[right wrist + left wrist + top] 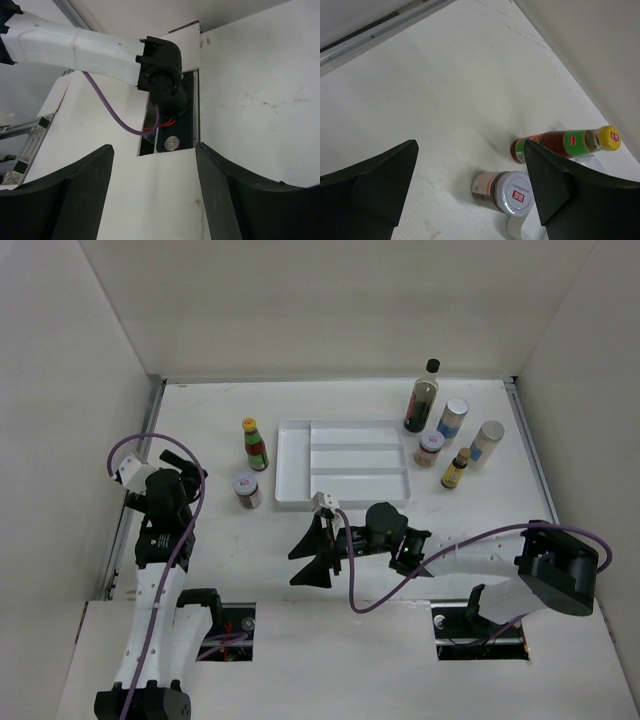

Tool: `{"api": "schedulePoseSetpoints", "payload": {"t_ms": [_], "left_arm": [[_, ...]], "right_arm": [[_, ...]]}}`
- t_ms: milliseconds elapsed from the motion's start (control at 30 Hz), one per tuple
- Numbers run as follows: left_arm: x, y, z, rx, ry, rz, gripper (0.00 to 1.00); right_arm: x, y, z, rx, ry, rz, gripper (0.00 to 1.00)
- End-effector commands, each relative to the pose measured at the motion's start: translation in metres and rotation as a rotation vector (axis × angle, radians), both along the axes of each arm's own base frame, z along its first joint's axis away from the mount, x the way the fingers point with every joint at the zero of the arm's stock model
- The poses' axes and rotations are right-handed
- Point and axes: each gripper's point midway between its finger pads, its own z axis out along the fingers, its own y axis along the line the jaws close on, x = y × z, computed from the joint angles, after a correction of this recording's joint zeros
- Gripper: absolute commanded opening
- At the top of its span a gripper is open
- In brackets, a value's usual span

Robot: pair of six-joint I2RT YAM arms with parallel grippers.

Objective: Organize the condiment bottles

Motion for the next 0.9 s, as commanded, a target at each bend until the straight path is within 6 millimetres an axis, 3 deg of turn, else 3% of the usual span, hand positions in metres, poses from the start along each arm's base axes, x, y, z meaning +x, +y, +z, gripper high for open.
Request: {"api": "schedulePoseSetpoints", "payload": {"t_ms": [0, 433, 733, 867], "left_arm": [[0.006, -0.008, 0.017, -0.01, -0.088, -0.043, 0.88], [0.028, -0.049, 0.043, 0.025, -0.181, -0.175, 0.86], [0.051, -0.078, 0.042, 0.07, -0.165, -0.255, 0.88], [0.052, -0.087, 0.051, 0.111, -0.17, -0.273, 0.88]], "right_arm": [[0.002, 0.005, 0.023, 0.082, -0.026, 0.006, 0.73], [0.014, 0.009, 0.019, 0.078, -0.013, -0.039, 0.67], [0.023, 0.011, 0.016, 0.068, -0.006, -0.076, 0.63], [0.033, 0.01, 0.018, 0.077, 0.001, -0.117, 0.52]]}}
